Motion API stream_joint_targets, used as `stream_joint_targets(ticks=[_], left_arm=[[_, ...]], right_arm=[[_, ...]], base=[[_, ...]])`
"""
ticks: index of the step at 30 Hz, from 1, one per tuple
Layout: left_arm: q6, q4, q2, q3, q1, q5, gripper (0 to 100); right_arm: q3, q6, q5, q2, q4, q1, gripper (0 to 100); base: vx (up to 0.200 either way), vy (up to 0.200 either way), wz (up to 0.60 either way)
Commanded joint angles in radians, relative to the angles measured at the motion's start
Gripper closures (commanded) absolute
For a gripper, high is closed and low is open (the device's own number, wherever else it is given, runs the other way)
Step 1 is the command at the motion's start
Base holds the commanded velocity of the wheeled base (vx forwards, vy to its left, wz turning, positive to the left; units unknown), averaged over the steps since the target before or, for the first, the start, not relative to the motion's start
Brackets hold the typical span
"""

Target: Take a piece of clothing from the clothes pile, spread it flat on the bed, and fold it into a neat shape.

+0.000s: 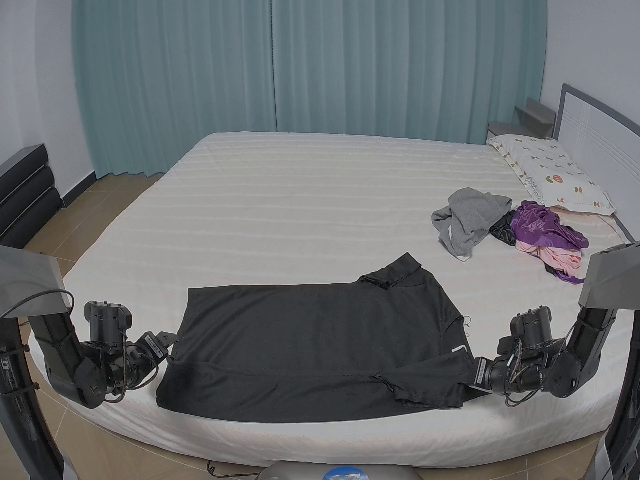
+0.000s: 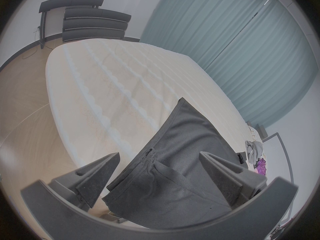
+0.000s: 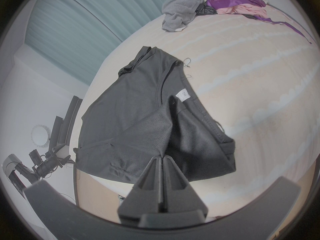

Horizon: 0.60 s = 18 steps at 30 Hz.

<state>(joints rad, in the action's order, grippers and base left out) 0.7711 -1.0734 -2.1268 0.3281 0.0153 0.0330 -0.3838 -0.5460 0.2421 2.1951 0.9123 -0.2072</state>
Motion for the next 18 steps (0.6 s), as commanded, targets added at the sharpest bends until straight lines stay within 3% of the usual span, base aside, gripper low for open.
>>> stream_joint_targets(ticks=[1, 18], left_arm=[[0.001, -0.002, -0.004, -0.001, 0.002, 0.001, 0], [0.001, 0.000, -0.018, 0.002, 0.005, 0.001, 0]], right_arm=[[0.002, 0.008, 0.002, -0.021, 0.000, 0.015, 100], [0.005, 0.084, -0.001, -0.011, -0.001, 0.023, 100]], base=[[0.000, 0.000, 0.00], [0.000, 0.000, 0.00]])
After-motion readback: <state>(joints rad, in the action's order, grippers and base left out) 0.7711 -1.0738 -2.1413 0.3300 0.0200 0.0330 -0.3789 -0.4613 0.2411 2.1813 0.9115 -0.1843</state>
